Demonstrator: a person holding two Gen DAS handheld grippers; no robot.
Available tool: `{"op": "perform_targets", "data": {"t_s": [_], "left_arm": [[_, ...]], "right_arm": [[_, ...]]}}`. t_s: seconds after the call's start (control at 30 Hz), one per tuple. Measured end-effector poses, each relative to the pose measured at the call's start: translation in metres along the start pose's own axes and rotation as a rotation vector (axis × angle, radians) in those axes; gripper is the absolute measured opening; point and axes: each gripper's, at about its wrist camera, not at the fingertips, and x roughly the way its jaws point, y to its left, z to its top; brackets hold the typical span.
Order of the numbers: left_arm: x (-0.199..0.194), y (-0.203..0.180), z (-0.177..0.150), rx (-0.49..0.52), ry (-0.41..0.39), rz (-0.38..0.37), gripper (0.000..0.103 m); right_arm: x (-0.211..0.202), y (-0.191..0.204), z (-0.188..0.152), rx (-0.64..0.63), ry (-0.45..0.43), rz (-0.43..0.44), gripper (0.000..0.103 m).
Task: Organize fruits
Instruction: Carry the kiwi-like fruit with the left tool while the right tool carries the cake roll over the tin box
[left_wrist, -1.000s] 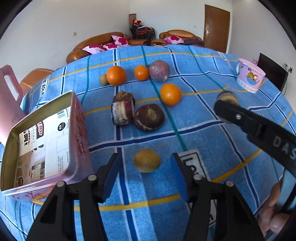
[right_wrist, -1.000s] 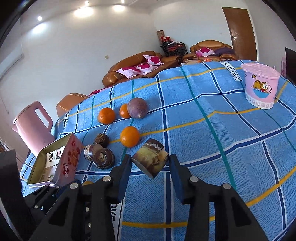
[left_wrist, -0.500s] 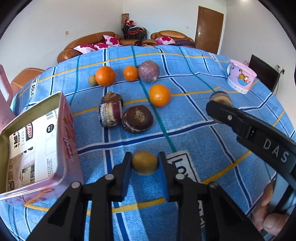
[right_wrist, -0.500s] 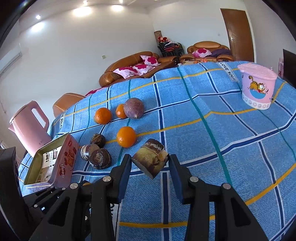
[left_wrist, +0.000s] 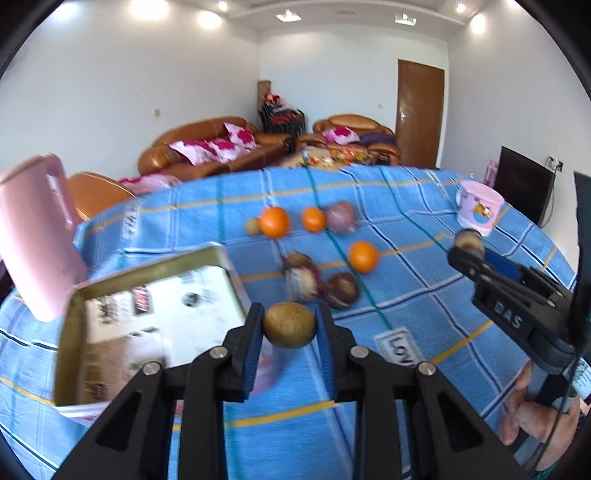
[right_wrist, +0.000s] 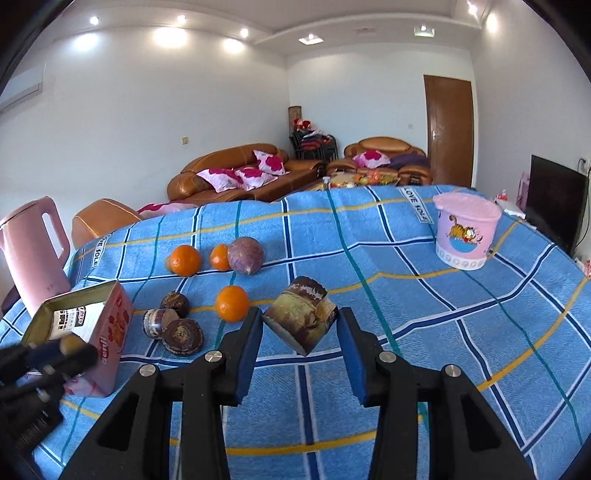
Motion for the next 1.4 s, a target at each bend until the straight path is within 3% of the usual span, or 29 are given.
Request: {"op": "perform_targets", "data": {"t_s": [0.33,0.7,0.97,1.4], "left_arm": [[-0.002,0.070,0.000,-0.034,-0.024,0.137,0.029],[0.006,0.127,-0.015,-0.083,-0.022,0.276,0.029],[0.014,0.132,-0.023,-0.076,-0.012,0.299,0.029],[0.022,0.139,-0.026,-0.120,0.035,0.261,0.029]], "right_arm": [[-0.015,0.085,0.014,-0.063,-0.033,0.147,0.044],[0.004,0.174,-0.005,-0.117,0.003,0.272,0.044],[0.022,0.184,-0.018,-0.149,0.064,0.276,0.044],[0.021,0.198,-0.021,-0.205,0.077,0.287,0.044]]}}
